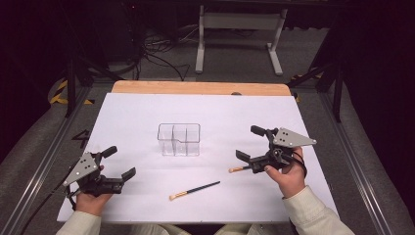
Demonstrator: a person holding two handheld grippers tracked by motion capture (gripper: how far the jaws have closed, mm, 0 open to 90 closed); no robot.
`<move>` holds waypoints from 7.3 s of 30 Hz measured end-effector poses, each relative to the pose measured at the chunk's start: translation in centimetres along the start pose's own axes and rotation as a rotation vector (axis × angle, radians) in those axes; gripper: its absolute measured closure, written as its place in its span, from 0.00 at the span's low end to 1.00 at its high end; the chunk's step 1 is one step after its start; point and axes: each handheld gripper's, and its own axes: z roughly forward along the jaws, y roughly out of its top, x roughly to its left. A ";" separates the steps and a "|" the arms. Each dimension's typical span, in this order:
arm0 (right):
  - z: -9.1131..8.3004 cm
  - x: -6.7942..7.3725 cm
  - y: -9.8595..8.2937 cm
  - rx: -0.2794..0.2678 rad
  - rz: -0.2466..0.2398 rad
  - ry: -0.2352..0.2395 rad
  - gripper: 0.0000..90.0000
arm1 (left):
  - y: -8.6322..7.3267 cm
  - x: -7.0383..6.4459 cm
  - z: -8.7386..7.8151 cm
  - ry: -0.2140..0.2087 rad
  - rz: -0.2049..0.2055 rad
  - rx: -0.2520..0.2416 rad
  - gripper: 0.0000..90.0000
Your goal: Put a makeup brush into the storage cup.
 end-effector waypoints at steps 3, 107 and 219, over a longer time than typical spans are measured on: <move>0.5 0.2 0.3 -0.001 -0.002 0.016 0.02 | 0.0 0.0 0.0 -0.001 -0.001 0.001 0.00; 16.0 8.4 3.6 0.900 -0.514 0.471 0.12 | -0.3 -0.4 -0.5 -0.019 0.010 0.014 0.00; 14.6 9.9 2.1 0.956 -0.504 0.556 0.93 | -0.3 -0.3 0.0 -0.029 0.004 0.018 0.00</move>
